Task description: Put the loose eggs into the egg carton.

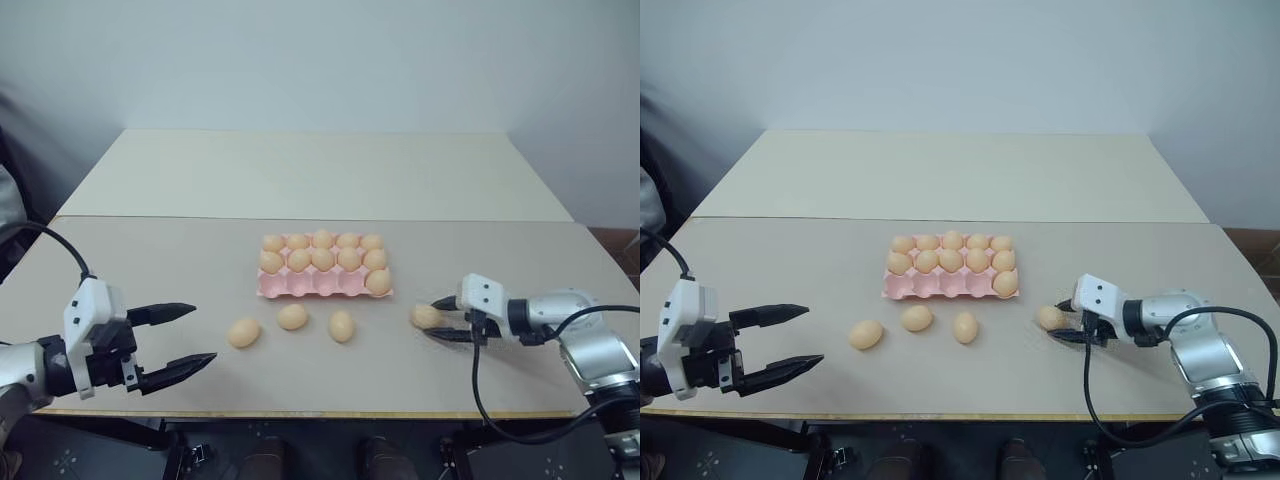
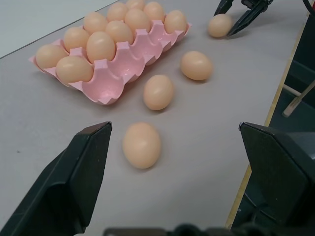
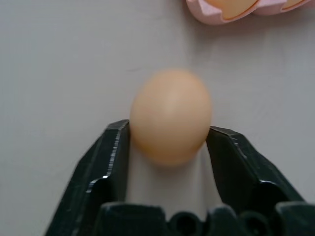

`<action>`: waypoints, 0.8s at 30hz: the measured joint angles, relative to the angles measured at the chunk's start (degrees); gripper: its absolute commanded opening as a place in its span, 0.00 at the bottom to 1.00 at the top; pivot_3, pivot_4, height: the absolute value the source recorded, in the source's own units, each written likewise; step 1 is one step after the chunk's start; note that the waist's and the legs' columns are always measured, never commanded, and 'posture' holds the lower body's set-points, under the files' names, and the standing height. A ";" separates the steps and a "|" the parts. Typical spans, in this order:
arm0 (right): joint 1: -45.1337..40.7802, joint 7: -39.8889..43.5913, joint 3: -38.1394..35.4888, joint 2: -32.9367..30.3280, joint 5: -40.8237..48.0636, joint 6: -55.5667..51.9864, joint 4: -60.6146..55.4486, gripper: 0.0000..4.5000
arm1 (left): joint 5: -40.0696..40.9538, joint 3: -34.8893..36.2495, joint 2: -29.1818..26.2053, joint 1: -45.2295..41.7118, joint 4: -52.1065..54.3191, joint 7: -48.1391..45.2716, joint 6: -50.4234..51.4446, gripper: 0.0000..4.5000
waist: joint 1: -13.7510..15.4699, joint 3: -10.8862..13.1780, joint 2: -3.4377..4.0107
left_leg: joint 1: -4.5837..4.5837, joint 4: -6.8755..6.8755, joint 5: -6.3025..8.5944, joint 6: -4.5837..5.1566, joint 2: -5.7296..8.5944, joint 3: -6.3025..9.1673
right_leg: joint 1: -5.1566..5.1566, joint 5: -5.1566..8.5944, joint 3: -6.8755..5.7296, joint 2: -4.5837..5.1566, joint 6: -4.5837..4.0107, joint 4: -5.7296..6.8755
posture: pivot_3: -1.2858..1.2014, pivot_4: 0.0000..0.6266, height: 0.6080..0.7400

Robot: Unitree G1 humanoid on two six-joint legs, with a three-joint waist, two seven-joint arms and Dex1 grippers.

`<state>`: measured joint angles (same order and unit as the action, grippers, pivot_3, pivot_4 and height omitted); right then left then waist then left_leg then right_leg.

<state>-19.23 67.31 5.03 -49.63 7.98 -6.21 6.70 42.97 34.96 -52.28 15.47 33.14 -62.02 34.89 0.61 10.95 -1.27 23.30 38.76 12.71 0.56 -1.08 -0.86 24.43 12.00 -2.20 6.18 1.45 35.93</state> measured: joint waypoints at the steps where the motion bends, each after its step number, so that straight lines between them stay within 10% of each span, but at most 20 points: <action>1: 0.02 0.02 0.11 0.03 -0.02 0.19 0.02 0.50 | 0.07 0.00 0.02 -0.11 -0.05 -0.08 -0.02 1.00 | 0.00 0.00 0.00 | 0.00 0.00 0.00 0.00 0.00 0.00 | 0.00 0.00 0.00 0.00 0.00 0.00 | 0.52 0.24 1.00; 15: 1.07 -1.23 -0.08 0.02 0.14 -0.12 -1.87 0.50 | 1.63 -2.10 0.53 -2.33 -1.58 -1.67 -2.21 1.00 | -0.01 0.00 0.00 | 0.01 0.00 0.00 0.00 0.00 0.00 | 0.00 0.00 0.01 0.00 0.00 0.00 | 0.52 0.24 1.00; 24: 0.48 1.15 -6.07 -4.55 4.15 -1.58 -4.05 0.99 | 1.11 -2.35 0.53 -2.29 -2.37 -1.69 -2.40 1.00 | 0.06 0.00 0.00 | 0.00 0.00 0.00 0.00 0.00 0.00 | -0.01 0.00 0.00 0.00 0.00 -0.01 | 0.52 0.24 1.00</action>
<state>-18.75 68.46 -1.04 -54.18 12.13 -7.79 2.65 44.08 32.61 -51.75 13.18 30.77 -63.71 32.50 0.67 10.95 -1.27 23.31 38.76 12.71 0.56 -1.08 -0.86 24.42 12.00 -2.20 6.18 1.46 35.92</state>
